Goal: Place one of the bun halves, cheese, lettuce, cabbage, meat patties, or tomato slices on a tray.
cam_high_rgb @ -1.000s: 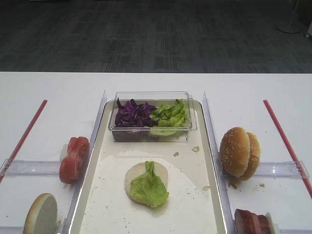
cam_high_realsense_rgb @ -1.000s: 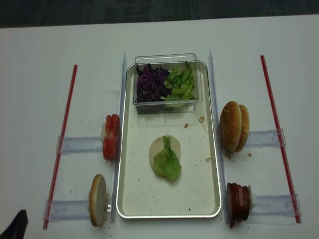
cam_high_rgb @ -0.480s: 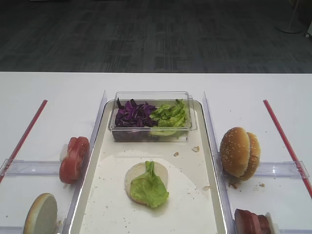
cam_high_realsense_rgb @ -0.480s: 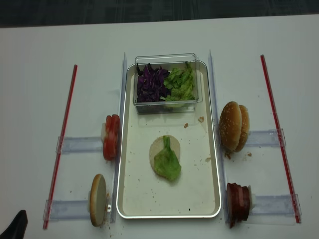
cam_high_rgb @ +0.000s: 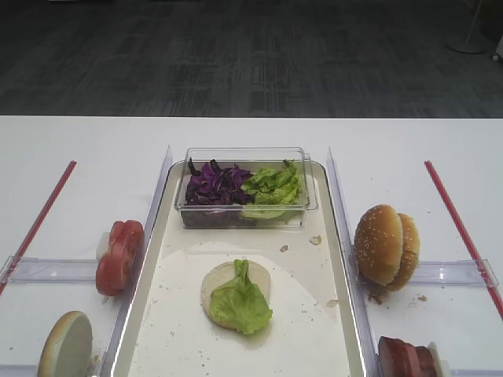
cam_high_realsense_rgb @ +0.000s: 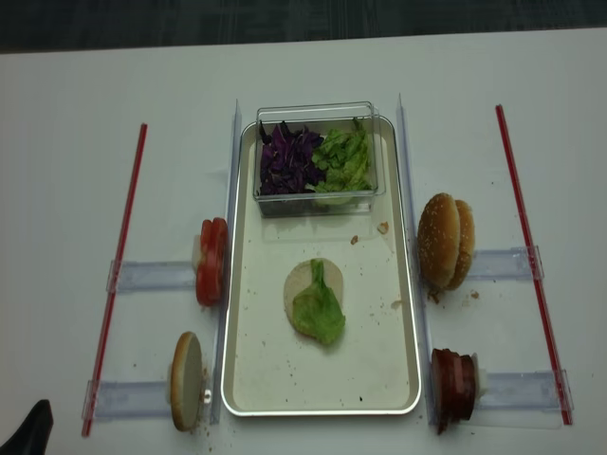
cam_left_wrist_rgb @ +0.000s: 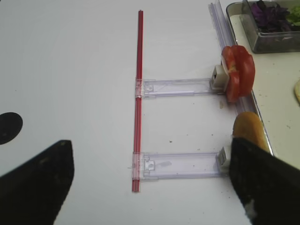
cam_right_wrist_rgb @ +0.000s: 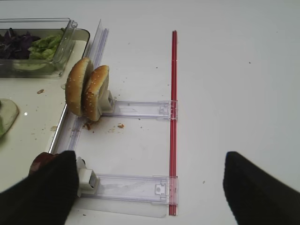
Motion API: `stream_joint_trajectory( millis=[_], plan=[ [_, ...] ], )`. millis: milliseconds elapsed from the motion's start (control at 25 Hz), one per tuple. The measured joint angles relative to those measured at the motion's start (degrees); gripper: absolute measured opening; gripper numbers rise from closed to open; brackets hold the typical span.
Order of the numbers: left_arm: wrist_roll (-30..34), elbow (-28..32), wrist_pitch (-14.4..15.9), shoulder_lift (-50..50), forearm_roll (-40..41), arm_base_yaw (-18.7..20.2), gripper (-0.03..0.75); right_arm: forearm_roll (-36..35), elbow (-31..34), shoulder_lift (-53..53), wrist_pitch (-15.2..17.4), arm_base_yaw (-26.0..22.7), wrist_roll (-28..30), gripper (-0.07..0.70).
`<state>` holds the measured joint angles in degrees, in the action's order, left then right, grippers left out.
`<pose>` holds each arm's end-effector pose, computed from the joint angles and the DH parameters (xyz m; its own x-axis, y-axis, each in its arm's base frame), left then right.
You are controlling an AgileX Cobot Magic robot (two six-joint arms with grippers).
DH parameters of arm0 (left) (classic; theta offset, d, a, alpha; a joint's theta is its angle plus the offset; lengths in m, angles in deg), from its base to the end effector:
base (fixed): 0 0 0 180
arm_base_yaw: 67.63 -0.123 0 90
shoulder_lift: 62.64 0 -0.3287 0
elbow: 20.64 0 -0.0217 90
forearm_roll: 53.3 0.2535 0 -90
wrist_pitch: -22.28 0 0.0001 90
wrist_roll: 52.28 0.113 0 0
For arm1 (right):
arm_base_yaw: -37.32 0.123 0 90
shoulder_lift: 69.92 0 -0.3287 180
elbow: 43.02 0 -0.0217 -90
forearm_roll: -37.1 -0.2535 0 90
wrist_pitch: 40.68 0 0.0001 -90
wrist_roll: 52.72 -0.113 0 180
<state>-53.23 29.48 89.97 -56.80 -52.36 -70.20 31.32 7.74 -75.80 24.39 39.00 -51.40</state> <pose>-0.0351 0.0001 0.2536 -0.5529 -0.0352 -0.8325 -0.0632 0.9980 -0.0002 -0.0317 0.0094 0.2552 -0.5257 0.0041 -0.8506 -0.0967 0.9932 0.0645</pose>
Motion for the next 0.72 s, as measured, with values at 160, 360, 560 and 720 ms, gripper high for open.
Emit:
stream_joint_trajectory(
  millis=[160, 360, 560, 720],
  plan=[
    [0.0, 0.0, 0.0, 0.0, 0.0, 0.0, 0.617, 0.0, 0.0, 0.0, 0.0, 0.0, 0.0, 0.643],
    [0.0, 0.0, 0.0, 0.0, 0.0, 0.0, 0.617, 0.0, 0.0, 0.0, 0.0, 0.0, 0.0, 0.643],
    [0.0, 0.0, 0.0, 0.0, 0.0, 0.0, 0.617, 0.0, 0.0, 0.0, 0.0, 0.0, 0.0, 0.643],
    [0.0, 0.0, 0.0, 0.0, 0.0, 0.0, 0.617, 0.0, 0.0, 0.0, 0.0, 0.0, 0.0, 0.643]
  ],
)
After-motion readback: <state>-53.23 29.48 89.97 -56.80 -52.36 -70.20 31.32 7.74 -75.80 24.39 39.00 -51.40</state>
